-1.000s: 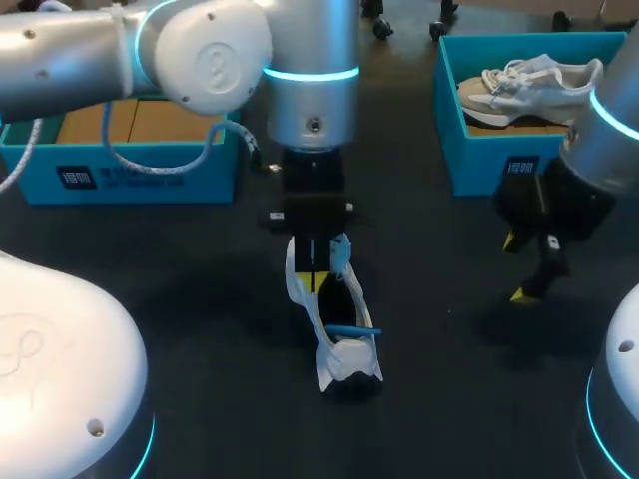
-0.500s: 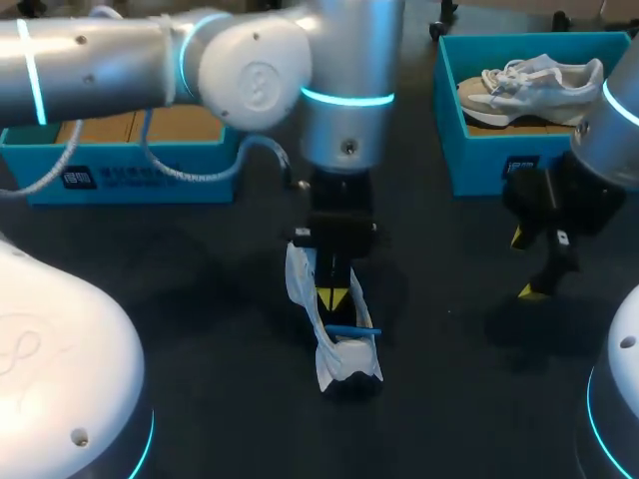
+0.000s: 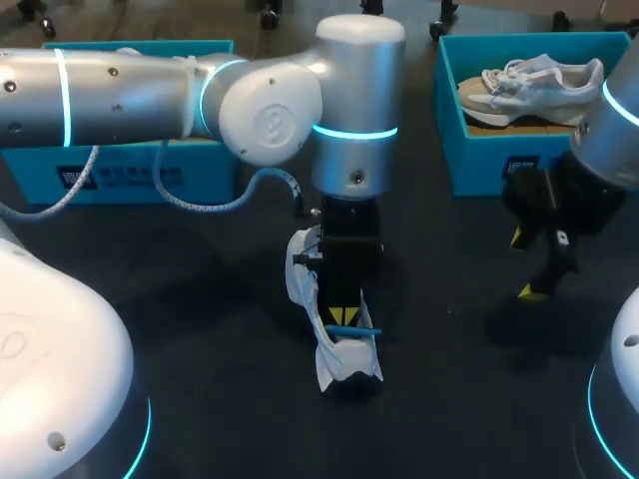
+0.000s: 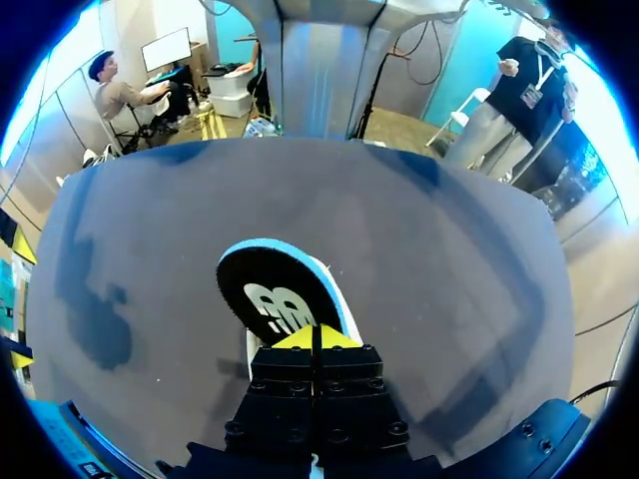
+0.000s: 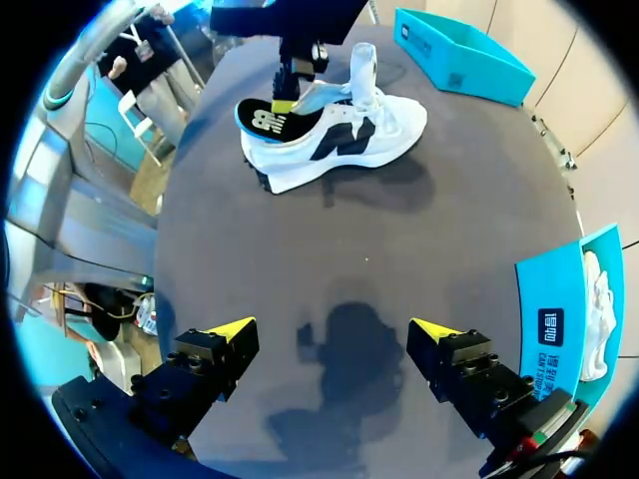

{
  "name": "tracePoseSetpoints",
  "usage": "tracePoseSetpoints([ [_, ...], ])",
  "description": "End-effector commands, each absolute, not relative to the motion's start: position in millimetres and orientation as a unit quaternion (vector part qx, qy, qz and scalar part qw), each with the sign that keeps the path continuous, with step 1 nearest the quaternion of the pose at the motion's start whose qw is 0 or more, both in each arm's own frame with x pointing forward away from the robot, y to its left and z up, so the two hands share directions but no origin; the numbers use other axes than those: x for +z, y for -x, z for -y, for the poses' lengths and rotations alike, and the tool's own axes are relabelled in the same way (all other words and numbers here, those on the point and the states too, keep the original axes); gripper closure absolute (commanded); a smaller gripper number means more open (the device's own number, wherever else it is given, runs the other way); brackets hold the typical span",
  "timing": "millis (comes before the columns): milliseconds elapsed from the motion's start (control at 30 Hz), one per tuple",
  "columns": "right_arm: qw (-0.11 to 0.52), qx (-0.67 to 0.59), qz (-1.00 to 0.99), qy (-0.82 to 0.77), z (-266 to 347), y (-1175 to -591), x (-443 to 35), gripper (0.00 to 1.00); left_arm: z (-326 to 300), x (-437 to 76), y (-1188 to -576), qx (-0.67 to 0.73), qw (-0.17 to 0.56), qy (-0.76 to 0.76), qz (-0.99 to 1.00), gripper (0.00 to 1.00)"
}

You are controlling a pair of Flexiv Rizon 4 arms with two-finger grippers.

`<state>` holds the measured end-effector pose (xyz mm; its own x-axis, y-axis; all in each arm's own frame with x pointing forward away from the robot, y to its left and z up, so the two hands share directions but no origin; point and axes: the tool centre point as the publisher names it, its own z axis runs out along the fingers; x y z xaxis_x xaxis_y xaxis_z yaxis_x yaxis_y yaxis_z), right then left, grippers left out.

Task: Take the shoe out of the shoebox, open the shoe tongue, remove and reinsert the insole, then place the shoe into the shoebox

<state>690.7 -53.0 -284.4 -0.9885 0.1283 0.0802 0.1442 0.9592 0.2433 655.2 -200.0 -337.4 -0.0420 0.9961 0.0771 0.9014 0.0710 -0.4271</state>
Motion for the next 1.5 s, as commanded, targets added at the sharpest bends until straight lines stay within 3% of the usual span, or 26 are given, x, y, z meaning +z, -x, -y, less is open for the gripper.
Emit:
tracePoseSetpoints([
  [33,0.031,-0.124,0.989,0.069,53,-690,-285,0.0,194,-345,-648,0.13,0.16,0.665,0.717,1.0],
  [767,0.031,-0.124,0.989,0.069,53,-690,-285,0.0,200,-409,-680,0.089,0.109,0.651,0.746,1.0],
  [1067,0.031,-0.124,0.989,0.069,53,-690,-285,0.0,206,-399,-705,0.056,0.088,0.637,0.764,1.0],
  [1267,0.031,-0.124,0.989,0.069,53,-690,-285,0.0,201,-373,-687,0.076,0.114,0.641,0.755,1.0],
  [1500,0.031,-0.124,0.989,0.069,53,-690,-285,0.0,202,-383,-666,0.058,0.147,0.651,0.742,1.0],
])
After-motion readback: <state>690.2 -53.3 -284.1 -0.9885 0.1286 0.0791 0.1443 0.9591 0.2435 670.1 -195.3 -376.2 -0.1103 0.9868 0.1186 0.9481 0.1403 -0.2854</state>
